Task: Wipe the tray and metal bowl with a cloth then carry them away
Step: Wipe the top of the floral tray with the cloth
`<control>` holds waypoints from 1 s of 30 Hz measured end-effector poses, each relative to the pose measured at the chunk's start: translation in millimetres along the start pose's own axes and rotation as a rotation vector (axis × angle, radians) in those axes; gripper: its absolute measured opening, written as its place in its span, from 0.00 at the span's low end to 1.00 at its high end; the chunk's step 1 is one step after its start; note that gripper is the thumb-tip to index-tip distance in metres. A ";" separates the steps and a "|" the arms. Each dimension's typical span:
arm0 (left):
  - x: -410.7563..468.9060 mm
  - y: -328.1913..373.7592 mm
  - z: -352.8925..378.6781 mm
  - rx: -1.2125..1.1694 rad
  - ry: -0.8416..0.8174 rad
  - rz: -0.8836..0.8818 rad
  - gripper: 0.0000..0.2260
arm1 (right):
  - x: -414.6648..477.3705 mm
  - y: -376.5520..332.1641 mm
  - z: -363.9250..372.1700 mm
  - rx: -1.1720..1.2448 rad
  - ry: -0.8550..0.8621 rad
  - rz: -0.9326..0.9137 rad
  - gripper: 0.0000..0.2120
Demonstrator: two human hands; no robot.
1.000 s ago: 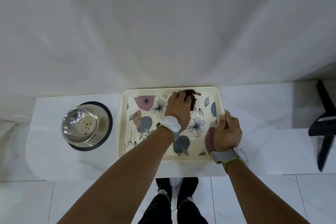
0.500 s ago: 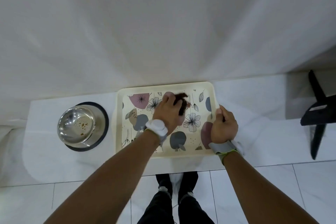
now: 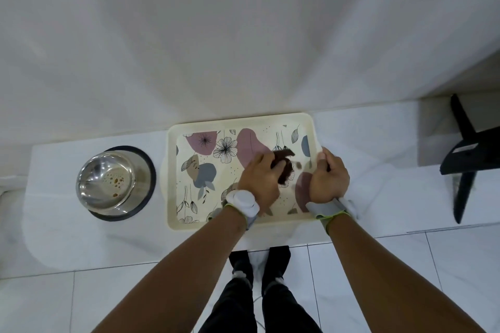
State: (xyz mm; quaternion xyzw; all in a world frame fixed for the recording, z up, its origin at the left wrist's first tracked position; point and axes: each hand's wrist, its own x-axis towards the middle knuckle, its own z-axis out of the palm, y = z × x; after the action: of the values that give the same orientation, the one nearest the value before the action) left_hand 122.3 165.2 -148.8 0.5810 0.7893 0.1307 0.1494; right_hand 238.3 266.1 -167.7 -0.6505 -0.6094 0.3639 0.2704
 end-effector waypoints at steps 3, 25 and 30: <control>0.2 14.1 2.3 0.021 -0.037 0.157 0.19 | 0.4 0.9 1.9 0.002 0.006 -0.002 0.12; -101.5 -49.3 -36.7 0.048 -0.102 -0.320 0.11 | -3.6 -0.6 8.3 -0.091 0.085 -0.148 0.13; -69.5 -35.0 -25.9 0.006 -0.059 -0.384 0.18 | -5.0 0.5 8.7 -0.124 0.089 -0.172 0.15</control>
State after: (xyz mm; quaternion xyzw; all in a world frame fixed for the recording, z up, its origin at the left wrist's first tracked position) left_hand 101.0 87.7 -132.4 0.4239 0.8813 0.0805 0.1930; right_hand 231.7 260.4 -172.5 -0.6268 -0.6718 0.2717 0.2864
